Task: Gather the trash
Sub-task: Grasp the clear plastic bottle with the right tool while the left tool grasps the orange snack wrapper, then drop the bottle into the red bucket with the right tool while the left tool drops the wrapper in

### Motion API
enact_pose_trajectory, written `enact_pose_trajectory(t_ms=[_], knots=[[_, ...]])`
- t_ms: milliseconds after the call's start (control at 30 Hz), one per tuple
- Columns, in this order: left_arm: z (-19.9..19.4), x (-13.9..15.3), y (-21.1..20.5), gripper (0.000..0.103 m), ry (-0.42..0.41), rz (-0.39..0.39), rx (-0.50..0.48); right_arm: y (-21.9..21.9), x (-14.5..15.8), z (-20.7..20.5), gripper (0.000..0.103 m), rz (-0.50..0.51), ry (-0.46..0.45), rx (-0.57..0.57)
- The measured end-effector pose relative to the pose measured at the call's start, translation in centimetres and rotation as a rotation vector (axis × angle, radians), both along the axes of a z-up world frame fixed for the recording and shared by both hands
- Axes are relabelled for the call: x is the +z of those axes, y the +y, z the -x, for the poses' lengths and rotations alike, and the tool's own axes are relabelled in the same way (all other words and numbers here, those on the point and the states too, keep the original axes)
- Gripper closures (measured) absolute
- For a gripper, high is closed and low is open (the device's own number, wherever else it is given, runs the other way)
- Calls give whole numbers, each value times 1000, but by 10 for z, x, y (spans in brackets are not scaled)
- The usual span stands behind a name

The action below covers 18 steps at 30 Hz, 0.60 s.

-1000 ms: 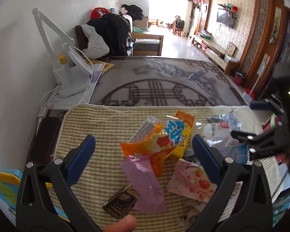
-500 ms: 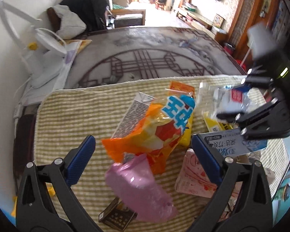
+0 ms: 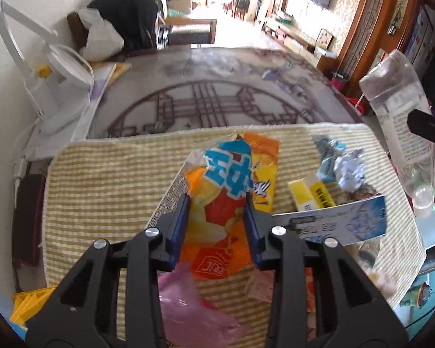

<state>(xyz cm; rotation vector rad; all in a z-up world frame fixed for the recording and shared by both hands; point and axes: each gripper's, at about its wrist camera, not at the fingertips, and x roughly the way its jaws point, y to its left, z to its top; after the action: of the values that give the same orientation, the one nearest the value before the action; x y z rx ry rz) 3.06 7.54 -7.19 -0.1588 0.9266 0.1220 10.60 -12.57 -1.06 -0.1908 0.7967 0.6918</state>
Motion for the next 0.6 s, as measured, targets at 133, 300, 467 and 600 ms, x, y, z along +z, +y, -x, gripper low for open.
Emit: enact_pose_trajectory(t_ms=[133,300,467,600], knots=[[8,26,-11,72,-66,3,6,-27,14,12,54,-86,-8,-92],[16,55,-34,72,-127,-12,12,-66,18,21,54,-164,10,-169],[19,80,-69,72,-183,-20,33,-109,24,25,54,-202,-10,-203],[16,89,-109,72,-215,-3,9,-158,24,31,54,-193,-26,-238]])
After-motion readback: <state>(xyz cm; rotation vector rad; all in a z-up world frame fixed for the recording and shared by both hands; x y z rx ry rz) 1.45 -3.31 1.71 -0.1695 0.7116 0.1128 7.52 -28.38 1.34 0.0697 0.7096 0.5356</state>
